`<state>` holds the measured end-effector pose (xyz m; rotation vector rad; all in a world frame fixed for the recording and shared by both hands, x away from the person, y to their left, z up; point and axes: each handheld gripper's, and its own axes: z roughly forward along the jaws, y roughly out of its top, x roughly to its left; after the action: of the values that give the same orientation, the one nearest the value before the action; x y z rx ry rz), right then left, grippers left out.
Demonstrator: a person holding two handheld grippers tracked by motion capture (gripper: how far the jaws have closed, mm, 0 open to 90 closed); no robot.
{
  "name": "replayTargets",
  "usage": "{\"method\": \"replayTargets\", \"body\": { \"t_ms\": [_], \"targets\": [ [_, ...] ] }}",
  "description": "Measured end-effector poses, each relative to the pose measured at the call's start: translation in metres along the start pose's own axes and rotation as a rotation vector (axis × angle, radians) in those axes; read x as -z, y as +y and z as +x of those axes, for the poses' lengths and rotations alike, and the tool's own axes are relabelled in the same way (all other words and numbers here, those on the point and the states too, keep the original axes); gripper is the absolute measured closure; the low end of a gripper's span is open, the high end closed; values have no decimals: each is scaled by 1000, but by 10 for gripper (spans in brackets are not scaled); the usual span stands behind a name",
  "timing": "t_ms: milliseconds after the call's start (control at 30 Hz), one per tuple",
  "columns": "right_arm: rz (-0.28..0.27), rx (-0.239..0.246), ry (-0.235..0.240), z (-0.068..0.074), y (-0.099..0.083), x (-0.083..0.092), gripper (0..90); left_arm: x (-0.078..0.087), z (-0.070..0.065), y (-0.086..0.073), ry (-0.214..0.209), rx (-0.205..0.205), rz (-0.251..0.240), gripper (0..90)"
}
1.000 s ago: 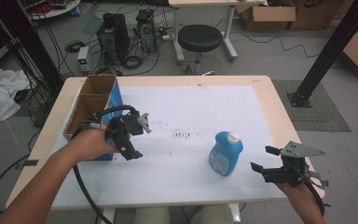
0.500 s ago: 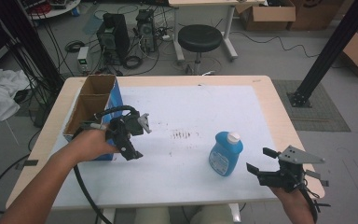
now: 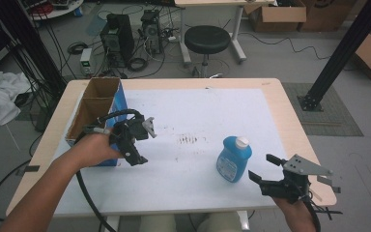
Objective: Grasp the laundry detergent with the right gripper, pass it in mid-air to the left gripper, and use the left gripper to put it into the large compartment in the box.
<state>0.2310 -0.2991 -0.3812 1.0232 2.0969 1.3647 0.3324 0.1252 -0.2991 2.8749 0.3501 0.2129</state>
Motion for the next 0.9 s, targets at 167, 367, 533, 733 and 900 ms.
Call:
{"method": "replayTargets", "body": {
  "t_ms": [167, 367, 533, 733, 900],
  "targets": [
    [-7, -3, -1, 6, 1, -3, 149, 0, 0, -1, 0, -1, -1, 209],
    [-19, -16, -2, 13, 1, -8, 149, 0, 2, -1, 0, -1, -3, 209],
    [-29, -19, -4, 18, 2, -12, 149, 0, 2, -1, 2, -1, -3, 209],
    [-30, -28, -21, 23, 1, -23, 148, 0, 2, -2, 1, 0, -5, 209],
    [-38, -46, -29, 23, 0, -29, 148, 0, 3, -3, 2, 2, -4, 209]
  ]
}}
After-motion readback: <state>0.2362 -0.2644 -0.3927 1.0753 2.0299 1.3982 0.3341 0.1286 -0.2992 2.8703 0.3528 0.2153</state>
